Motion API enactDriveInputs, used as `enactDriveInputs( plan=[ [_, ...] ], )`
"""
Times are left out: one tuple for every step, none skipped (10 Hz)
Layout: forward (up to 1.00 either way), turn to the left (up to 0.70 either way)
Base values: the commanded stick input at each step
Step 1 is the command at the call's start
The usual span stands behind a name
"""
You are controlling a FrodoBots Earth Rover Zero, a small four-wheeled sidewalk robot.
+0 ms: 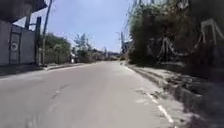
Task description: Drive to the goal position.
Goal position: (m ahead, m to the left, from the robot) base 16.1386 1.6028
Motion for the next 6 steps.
enactDriveInputs(
  plan=[
    [0.98,-0.05],
    [1.00,0.01],
    [1.00,0.00],
    [1.00,0.00],
    [1.00,0.00],
    [1.00,0.00]
  ],
)
